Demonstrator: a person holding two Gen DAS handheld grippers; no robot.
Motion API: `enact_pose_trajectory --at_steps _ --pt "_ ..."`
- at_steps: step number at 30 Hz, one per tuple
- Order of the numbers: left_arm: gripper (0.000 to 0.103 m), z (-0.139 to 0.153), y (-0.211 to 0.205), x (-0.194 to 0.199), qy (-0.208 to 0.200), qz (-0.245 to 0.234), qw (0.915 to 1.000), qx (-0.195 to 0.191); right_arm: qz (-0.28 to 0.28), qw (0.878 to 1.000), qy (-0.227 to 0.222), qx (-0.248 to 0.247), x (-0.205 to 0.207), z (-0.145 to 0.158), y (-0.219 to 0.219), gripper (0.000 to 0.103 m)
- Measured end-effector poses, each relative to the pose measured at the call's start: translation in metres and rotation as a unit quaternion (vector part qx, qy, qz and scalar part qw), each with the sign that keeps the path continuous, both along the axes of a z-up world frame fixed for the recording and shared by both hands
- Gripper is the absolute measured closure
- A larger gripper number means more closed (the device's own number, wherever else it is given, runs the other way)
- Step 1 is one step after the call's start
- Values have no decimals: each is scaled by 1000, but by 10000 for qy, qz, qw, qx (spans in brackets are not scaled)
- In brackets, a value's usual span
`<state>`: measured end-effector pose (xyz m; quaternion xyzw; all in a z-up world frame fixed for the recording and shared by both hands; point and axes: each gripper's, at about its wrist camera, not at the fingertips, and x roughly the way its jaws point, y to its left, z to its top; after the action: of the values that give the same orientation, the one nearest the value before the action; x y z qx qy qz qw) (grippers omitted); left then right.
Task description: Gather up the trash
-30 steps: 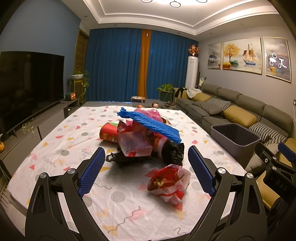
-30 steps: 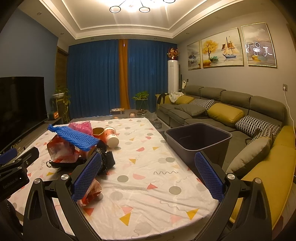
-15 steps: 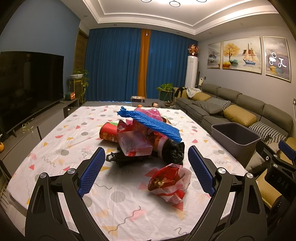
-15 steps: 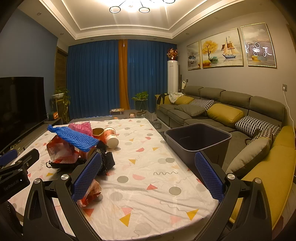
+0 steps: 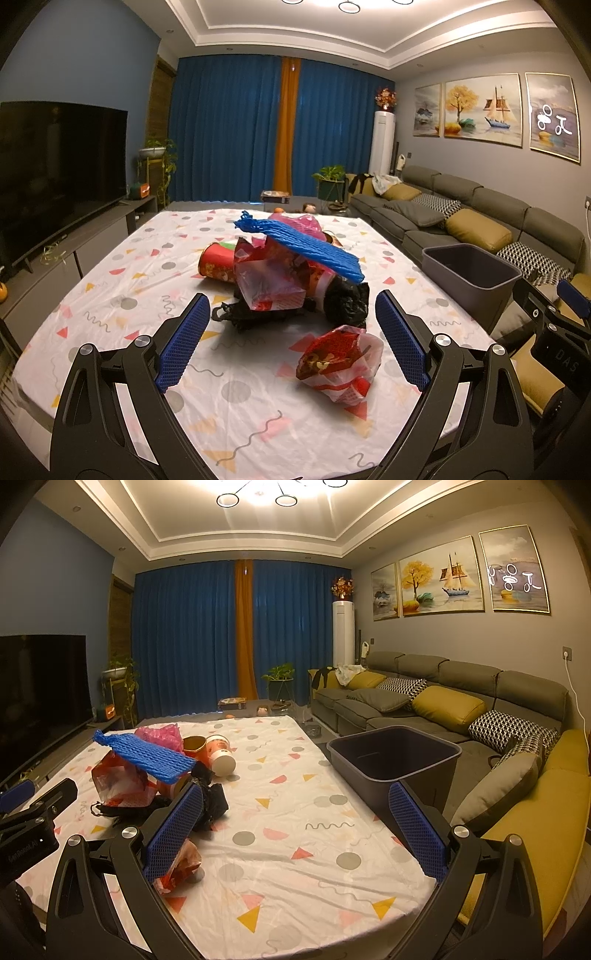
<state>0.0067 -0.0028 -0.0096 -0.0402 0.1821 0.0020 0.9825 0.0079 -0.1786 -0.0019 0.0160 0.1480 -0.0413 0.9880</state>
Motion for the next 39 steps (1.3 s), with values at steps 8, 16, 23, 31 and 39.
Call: enact_pose_trajectory --at_steps 8,16,23,31,39 --pt "13 1 0 0 2 -1 10000 3 3 10000 -11 0 0 0 0 5" --pt "13 3 2 0 -6 -20 10000 -22 37 10000 -45 -17 1 1 2 5" --pt "14 2 3 3 -6 -23 10000 -12 37 10000 -59 -11 3 0 2 5" --pt "14 0 5 6 -6 -42 10000 -46 71 10000 -66 -7 8 -2 4 5" --pt "15 -16 7 11 21 -298 9995 -119 210 9997 -2 96 15 -14 4 5"
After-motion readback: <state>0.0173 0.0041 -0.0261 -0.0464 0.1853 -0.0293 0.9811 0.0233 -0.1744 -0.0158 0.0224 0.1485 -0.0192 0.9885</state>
